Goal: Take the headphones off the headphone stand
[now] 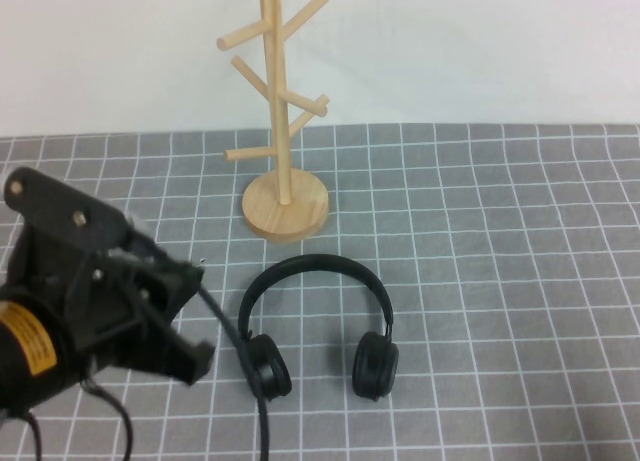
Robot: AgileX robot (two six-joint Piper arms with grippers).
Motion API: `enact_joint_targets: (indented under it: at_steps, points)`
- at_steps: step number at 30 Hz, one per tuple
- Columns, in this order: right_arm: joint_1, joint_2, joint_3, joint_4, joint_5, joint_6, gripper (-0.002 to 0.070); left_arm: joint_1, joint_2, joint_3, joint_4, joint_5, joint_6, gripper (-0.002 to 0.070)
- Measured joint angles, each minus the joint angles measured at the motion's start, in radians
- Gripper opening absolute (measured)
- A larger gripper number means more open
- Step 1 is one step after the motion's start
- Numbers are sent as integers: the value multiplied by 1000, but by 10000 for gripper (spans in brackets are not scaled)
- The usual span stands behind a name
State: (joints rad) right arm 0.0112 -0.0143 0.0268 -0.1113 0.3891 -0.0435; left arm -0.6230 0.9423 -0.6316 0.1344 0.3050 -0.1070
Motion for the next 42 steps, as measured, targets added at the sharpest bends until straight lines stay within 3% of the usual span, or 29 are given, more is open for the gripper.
enact_joint_targets:
  at_steps: [7, 12, 20, 22, 25, 28, 33, 37, 42]
  points:
    - [0, 0, 0, 0, 0, 0, -9, 0, 0, 7, 116, 117, -94, -3]
    - [0, 0, 0, 0, 0, 0, -9, 0, 0, 9, 286, 121, -251, -3]
    - [0, 0, 0, -1, 0, 0, -9, 0, -165, 165, 771, 95, -855, -3]
    - [0, 0, 0, -1, 0, 0, -9, 0, -226, 208, 884, 90, -964, -3]
    - [0, 0, 0, -1, 0, 0, -9, 0, -312, 255, 925, 100, -1023, -3]
    - [0, 0, 0, -1, 0, 0, -9, 2, -396, 279, 881, 125, -964, -3]
    - [0, 0, 0, -1, 0, 0, -9, 45, -537, 307, 728, 128, -678, -3]
    - [0, 0, 0, -1, 0, 0, -9, 136, -652, 307, 556, 142, -454, -3]
    - [0, 0, 0, -1, 0, 0, -9, 306, -776, 310, 321, 145, -177, -3]
